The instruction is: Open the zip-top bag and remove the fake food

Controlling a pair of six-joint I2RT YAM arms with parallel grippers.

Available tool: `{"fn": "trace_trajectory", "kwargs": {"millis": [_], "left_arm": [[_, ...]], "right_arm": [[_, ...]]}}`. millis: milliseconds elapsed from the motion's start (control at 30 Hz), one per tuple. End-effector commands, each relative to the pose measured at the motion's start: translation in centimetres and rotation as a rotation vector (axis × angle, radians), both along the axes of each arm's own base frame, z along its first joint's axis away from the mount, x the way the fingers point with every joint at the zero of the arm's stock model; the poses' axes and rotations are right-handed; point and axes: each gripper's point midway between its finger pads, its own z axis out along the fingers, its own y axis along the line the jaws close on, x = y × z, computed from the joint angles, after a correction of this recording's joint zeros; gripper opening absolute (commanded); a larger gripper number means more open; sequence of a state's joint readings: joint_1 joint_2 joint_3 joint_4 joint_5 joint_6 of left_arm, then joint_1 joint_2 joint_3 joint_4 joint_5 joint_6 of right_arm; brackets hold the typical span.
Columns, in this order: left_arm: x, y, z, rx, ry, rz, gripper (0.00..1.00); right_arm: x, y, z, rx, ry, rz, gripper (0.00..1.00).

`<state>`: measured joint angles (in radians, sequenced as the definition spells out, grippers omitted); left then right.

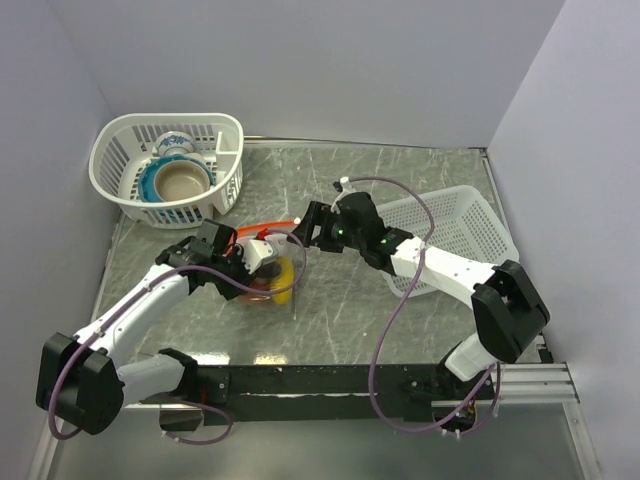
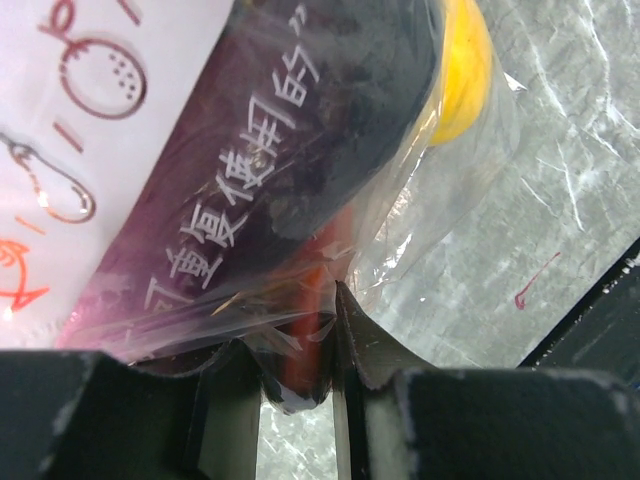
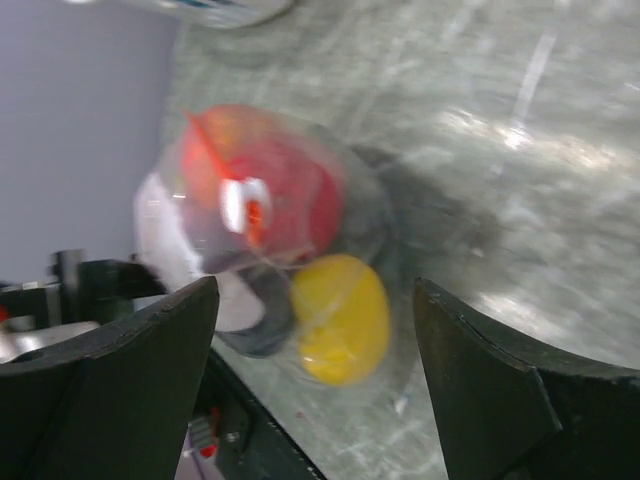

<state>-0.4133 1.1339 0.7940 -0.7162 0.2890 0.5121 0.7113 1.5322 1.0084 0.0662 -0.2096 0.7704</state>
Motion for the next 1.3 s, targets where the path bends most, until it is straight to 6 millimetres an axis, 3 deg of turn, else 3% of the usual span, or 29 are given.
{"fn": "trace_trajectory", "kwargs": {"millis": [0, 167, 433, 533, 633, 700, 733, 767, 833, 867, 967, 1067, 1167, 1267], "left_arm": [[-1.0, 0.2, 0.3, 0.008, 0.043, -0.02, 0.18], [-0.9, -0.3, 0.7, -0.015, 0.046, -0.021, 0.18], [-0.7, -0.5, 1.7, -0.033, 0.023, -0.027, 0.18], [-0.8, -0.5, 2.1, -0.038, 0.015, -0.03, 0.18], [-0.9, -0.7, 2.5, -0.05, 0.014, -0.034, 0.19], [-0.7, -0.8, 2.9, -0.056, 0.006, -0.027, 0.29], [-0.2, -1.0, 3.5, -0.069, -0.01, -0.011, 0.4], [0.1, -1.1, 4.0, -0.078, -0.021, -0.002, 0.58], [1.0, -1.7, 5.9, -0.112, -0.062, 0.034, 0.77], [1.5, -2.2, 7.0, -0.135, -0.1, 0.042, 0.87], [2.9, -4.1, 11.3, -0.237, -0.213, 0.066, 0.96], [3.8, -5.4, 14.2, -0.301, -0.287, 0.072, 0.99], [5.7, -5.5, 17.1, -0.333, -0.391, 0.106, 0.99], [6.4, -6.2, 19.2, -0.353, -0.438, 0.067, 0.99]], "right_arm": [[-0.5, 2.6, 6.2, 0.223, -0.121, 0.094, 0.84], [-0.1, 2.8, 6.4, 0.233, -0.133, 0.084, 0.82], [1.2, 3.8, 3.7, 0.181, -0.076, 0.075, 0.72], [1.5, 3.6, 3.0, 0.158, -0.076, 0.062, 0.63], [1.7, 3.3, 3.0, 0.147, -0.092, 0.051, 0.47], [1.6, 3.1, 3.8, 0.146, -0.112, 0.047, 0.33], [1.7, 2.9, 4.2, 0.147, -0.122, 0.036, 0.21], [1.6, 2.6, 5.5, 0.16, -0.151, 0.032, 0.17], [1.1, 2.3, 6.7, 0.15, -0.179, 0.027, 0.06], [0.9, 1.8, 8.3, 0.154, -0.214, 0.004, 0.06], [-0.3, 1.6, 11.1, 0.13, -0.267, -0.006, 0.04], [-2.6, 2.2, 13.6, 0.11, -0.344, 0.032, 0.04], [-4.9, 2.6, 14.5, 0.063, -0.418, 0.098, 0.04], [-5.8, 2.5, 13.2, -0.022, -0.436, 0.162, 0.0]]}}
